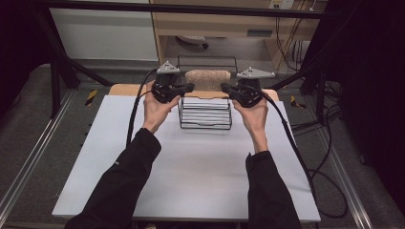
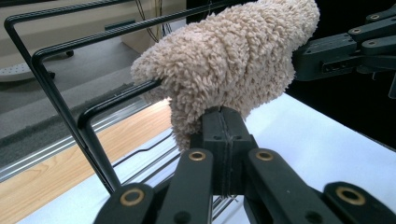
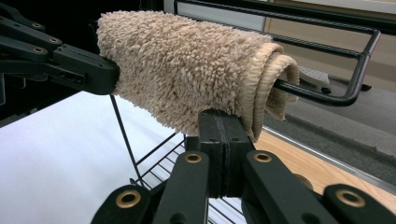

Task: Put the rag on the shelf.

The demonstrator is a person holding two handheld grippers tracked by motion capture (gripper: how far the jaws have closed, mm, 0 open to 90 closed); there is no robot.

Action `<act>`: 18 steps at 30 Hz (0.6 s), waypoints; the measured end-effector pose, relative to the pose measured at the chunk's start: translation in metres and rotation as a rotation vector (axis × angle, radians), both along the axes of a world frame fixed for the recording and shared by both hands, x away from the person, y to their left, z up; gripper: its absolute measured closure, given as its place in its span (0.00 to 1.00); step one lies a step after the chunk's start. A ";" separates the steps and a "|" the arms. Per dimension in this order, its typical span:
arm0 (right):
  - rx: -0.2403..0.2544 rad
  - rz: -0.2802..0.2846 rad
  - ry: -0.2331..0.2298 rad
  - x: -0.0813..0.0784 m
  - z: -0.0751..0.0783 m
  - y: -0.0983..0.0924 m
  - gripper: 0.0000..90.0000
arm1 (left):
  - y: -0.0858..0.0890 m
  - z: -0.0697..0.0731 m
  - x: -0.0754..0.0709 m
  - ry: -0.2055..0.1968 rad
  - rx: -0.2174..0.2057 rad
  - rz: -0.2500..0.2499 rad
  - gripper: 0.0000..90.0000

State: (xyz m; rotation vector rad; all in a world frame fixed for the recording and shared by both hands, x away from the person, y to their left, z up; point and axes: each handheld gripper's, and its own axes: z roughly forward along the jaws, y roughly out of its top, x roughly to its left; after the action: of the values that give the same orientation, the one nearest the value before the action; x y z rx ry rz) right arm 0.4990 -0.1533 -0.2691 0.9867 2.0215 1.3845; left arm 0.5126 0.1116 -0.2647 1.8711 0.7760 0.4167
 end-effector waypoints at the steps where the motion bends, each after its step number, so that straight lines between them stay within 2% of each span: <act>1: 0.000 0.001 0.001 -0.001 0.000 0.000 0.99 | 0.001 0.000 -0.001 0.000 0.001 -0.001 0.99; 8: 0.021 0.010 -0.016 -0.011 0.009 -0.005 0.90 | 0.006 0.008 -0.008 -0.014 0.003 0.004 0.93; 12: 0.032 0.015 -0.014 -0.017 0.014 -0.009 0.84 | 0.010 0.011 -0.012 -0.013 0.007 0.009 0.84; 18: 0.032 0.006 -0.011 -0.026 0.021 -0.015 0.70 | 0.021 0.011 -0.021 -0.006 0.014 0.022 0.73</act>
State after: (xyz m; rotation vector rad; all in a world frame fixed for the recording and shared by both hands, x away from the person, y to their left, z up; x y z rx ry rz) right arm 0.4728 -0.1680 -0.2485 0.9859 2.0018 1.4265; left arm 0.4921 0.1328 -0.2537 1.8748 0.7915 0.4427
